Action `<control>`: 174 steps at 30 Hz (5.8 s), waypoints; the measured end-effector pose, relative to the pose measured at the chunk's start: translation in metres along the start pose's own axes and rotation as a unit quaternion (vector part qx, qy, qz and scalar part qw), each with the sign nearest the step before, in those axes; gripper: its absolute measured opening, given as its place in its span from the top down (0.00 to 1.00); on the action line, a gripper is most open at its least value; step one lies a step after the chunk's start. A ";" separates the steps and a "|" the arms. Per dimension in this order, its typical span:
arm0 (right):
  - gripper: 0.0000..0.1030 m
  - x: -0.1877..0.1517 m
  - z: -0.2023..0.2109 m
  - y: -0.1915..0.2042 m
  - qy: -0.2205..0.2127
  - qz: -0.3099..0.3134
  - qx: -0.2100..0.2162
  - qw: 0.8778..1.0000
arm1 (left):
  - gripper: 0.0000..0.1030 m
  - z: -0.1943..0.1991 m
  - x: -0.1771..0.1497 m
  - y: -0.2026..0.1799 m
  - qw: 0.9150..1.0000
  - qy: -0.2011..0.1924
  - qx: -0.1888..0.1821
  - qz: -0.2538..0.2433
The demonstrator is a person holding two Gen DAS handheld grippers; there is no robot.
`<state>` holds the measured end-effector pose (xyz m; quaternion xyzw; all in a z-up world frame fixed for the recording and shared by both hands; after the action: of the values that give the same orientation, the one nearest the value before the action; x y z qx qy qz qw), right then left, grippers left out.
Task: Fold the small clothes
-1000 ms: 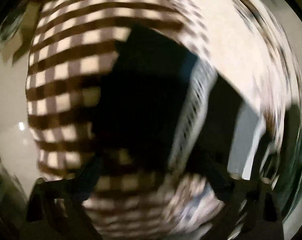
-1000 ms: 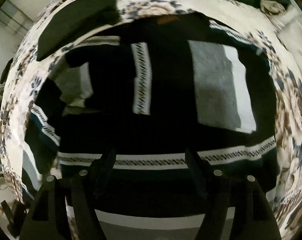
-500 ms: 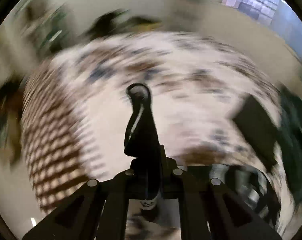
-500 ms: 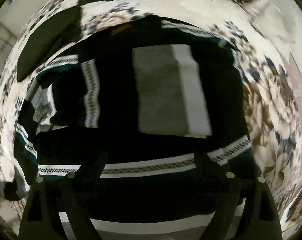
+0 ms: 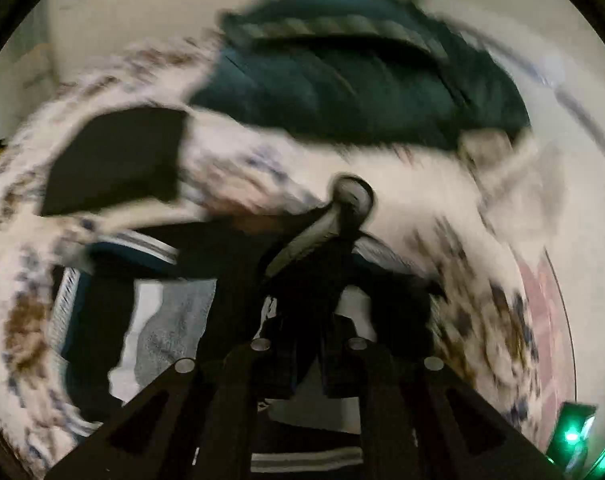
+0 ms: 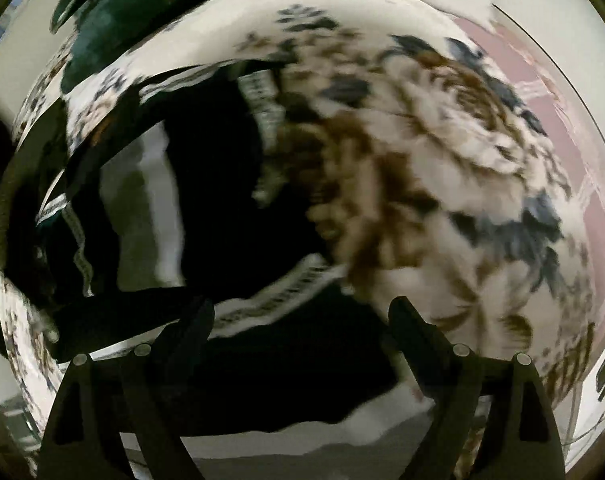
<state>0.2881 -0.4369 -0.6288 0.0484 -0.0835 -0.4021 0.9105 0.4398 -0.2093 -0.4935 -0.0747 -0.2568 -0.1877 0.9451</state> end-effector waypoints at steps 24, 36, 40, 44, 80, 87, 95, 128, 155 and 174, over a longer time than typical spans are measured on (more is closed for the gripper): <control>0.69 0.056 -0.065 0.139 0.104 0.047 0.085 0.990 | 0.03 0.052 -0.138 0.276 0.951 0.108 0.231 0.176; 0.96 0.102 -0.037 0.098 0.009 0.044 0.031 0.999 | 0.03 -0.025 -0.090 0.261 0.967 0.119 0.184 0.132; 0.96 0.106 -0.056 0.089 0.020 0.044 0.009 0.999 | 0.02 -0.071 -0.097 0.272 0.962 0.168 0.181 0.114; 0.95 0.105 -0.073 0.087 0.032 0.065 -0.015 0.997 | 0.01 -0.073 -0.096 0.279 0.967 0.161 0.169 0.104; 0.18 0.158 -0.024 0.035 0.203 0.226 0.148 0.941 | 0.01 -0.015 -0.260 -0.259 0.963 0.262 0.056 0.021; 0.16 0.151 -0.092 0.089 0.271 0.187 0.185 0.926 | 0.01 -0.031 -0.252 -0.256 0.966 0.239 0.089 0.032; 0.37 0.121 -0.103 0.117 0.298 0.205 0.209 0.909 | 0.76 -0.020 -0.241 -0.274 0.978 0.186 0.088 0.019; 0.33 0.093 -0.011 0.228 0.184 0.153 0.144 0.960 | 0.94 0.119 -0.273 -0.039 0.962 0.071 0.028 0.262; 0.93 -0.014 0.011 0.410 0.134 0.274 0.110 0.946 | 0.94 0.164 -0.317 0.065 0.918 0.029 0.023 0.395; 0.51 -0.161 -0.076 0.497 0.188 0.336 0.058 0.921 | 0.76 0.132 -0.413 0.150 0.867 0.048 -0.085 0.489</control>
<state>0.5559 0.0182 -0.6440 0.1445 0.0543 -0.0508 0.9867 0.1092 0.0909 -0.5996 -0.2620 -0.1249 0.2739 0.9169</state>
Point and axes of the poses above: each gripper's, at about its wrist camera, not at the fingertips, and z roughly against the way its jaws point, y to its left, x to its top, the point moved 8 cm from there along -z, roughly the way its jaws point, and after that the axes turned 14 degrees about -z, right-handed, at the moved point
